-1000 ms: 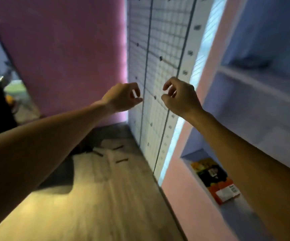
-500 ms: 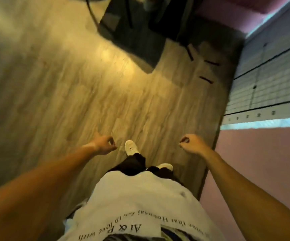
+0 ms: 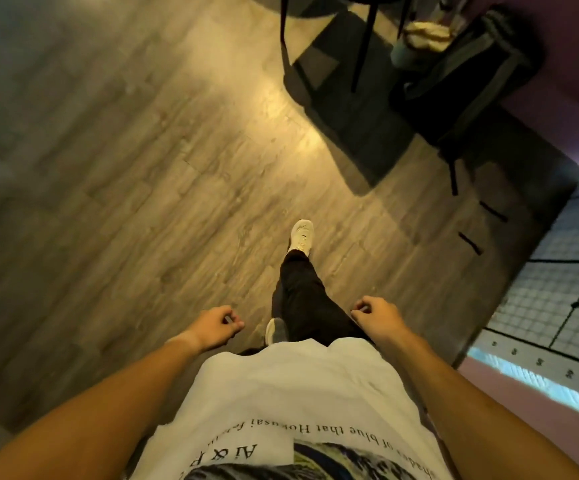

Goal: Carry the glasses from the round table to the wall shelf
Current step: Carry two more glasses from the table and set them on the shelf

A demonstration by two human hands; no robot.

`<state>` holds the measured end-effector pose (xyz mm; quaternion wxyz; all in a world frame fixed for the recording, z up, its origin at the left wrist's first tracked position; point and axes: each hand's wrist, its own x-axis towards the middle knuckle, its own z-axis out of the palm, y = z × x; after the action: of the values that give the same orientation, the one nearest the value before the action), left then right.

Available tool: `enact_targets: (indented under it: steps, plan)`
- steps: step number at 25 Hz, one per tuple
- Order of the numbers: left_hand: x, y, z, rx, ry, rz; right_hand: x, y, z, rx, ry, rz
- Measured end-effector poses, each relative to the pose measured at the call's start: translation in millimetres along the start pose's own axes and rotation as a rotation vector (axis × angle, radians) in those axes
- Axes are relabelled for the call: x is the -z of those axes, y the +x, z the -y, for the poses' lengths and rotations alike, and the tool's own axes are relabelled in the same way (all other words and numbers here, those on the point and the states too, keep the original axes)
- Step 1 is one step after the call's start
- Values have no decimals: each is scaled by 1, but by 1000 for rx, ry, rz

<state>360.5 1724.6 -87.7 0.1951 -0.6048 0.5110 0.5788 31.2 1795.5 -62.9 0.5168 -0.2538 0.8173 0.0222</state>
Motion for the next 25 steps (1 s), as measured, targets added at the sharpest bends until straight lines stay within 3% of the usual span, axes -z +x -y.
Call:
enact_targets:
  steps: [5, 12, 25]
  plan:
    - [128, 44, -69, 53, -29, -76, 66, 76, 124, 63, -107, 78]
    - [327, 99, -177, -21, -257, -277, 172, 171, 315, 146, -293, 47]
    - [695, 252, -283, 50, -144, -180, 204, 292, 709, 168, -31, 28]
